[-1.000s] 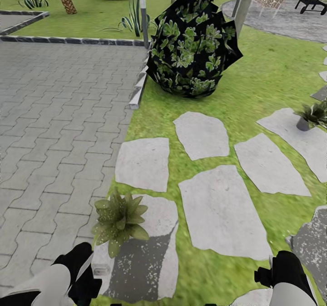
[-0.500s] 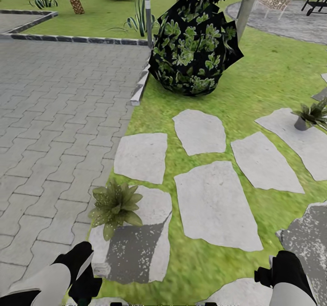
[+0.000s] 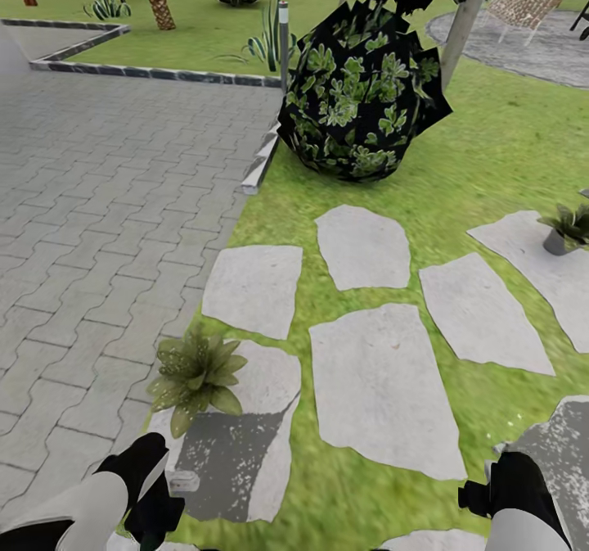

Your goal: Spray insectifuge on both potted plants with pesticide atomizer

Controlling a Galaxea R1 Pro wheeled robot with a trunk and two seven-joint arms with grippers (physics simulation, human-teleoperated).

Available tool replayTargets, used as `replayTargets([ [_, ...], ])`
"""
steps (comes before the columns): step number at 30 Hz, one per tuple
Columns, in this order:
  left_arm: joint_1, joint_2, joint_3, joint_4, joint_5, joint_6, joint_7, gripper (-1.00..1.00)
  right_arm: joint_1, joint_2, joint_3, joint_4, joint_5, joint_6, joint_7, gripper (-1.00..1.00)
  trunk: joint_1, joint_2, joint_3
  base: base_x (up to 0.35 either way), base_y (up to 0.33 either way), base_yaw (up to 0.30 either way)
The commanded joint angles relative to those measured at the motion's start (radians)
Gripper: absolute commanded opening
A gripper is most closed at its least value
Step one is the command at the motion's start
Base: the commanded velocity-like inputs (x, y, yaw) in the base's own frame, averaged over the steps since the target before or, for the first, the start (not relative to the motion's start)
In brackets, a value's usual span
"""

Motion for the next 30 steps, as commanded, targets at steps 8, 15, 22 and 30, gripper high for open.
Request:
replayTargets([
  [8, 0.001, 0.0, 0.049, -0.001, -0.012, 0.005, -0.004, -1.0, -0.001, 0.001, -0.004, -0.001, 0.011, -0.001, 0.009, 1.0, 0.0, 0.0, 0.009, 0.174, -0.242, 0.157],
  [15, 0.002, 0.0, 0.05, -0.001, -0.013, 0.005, -0.005, -1.0, -0.002, 0.001, -0.004, -0.001, 0.011, -0.001, 0.009, 1.0, 0.0, 0.0, 0.017, 0.012, -0.015, 0.157],
  [22, 0.002, 0.0, 0.05, -0.001, -0.013, 0.005, -0.004, -1.0, -0.001, 0.001, -0.004, -0.001, 0.01, -0.001, 0.007, 1.0, 0.0, 0.0, 0.026, 0.0, -0.022, 0.159],
  [30, 0.002, 0.0, 0.05, -0.001, -0.013, 0.005, -0.004, -1.0, -0.001, 0.001, -0.004, -0.001, 0.011, -0.001, 0.007, 1.0, 0.0, 0.0, 0.027, 0.0, -0.3, 0.061],
])
